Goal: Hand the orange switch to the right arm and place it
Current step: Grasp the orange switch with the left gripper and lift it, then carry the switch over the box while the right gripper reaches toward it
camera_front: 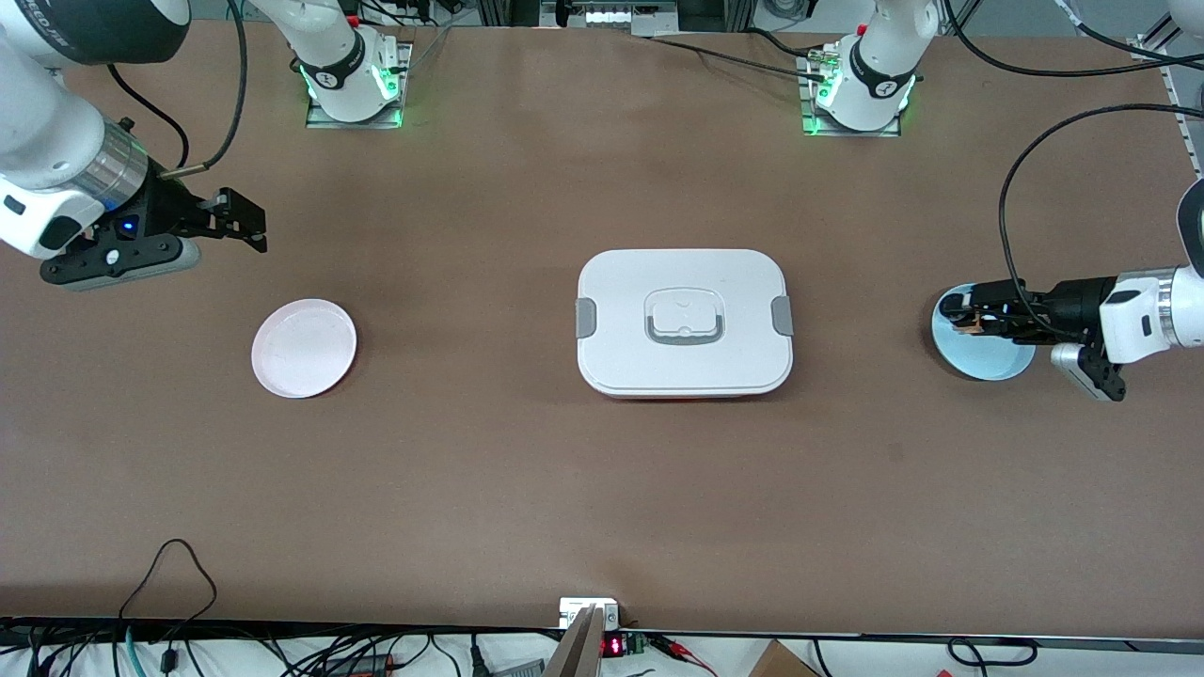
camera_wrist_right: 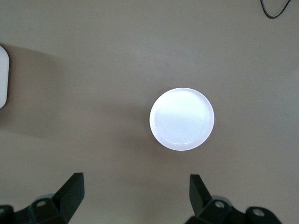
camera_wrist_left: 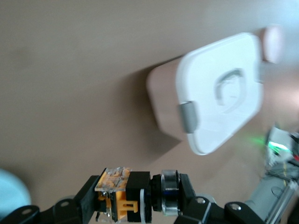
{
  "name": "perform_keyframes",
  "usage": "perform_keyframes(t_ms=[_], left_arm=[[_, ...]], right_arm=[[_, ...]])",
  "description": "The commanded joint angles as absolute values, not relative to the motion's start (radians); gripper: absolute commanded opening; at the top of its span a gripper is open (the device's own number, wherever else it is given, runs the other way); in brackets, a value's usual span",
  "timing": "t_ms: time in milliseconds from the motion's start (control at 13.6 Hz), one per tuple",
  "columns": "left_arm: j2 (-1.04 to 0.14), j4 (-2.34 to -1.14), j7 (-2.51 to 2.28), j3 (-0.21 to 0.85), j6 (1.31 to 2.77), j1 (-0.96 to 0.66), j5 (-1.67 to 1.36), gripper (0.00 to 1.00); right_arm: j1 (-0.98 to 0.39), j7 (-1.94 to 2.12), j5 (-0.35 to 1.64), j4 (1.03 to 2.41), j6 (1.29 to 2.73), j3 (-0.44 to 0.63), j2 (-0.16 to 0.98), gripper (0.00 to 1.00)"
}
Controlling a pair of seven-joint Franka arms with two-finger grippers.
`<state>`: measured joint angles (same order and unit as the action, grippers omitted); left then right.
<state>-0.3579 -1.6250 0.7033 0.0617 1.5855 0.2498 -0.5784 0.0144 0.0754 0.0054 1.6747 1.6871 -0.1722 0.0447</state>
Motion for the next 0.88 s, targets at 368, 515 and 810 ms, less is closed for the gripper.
perform_keyframes(t_ms=[368,515,810], left_arm=[[-0.463,-1.618,1.308,0.132,1.456,0.239,-1.026,0.38],[-0.515,-1.621,1.379,0.185,1.418,0.236,-1.132,0.38],[-0.558,-1.609,1.585,0.216,1.425,0.181,-1.311,0.37]], right_arm=[[-0.048,0.178,0.162,1.654,1.632,-0.179,0.083,1.00],[-0.046,0.176,0.343,1.654,1.634,-0.179,0.095,1.00],[-0.048,0.074,0.717,1.654,1.634,-0.178,0.179,1.00]])
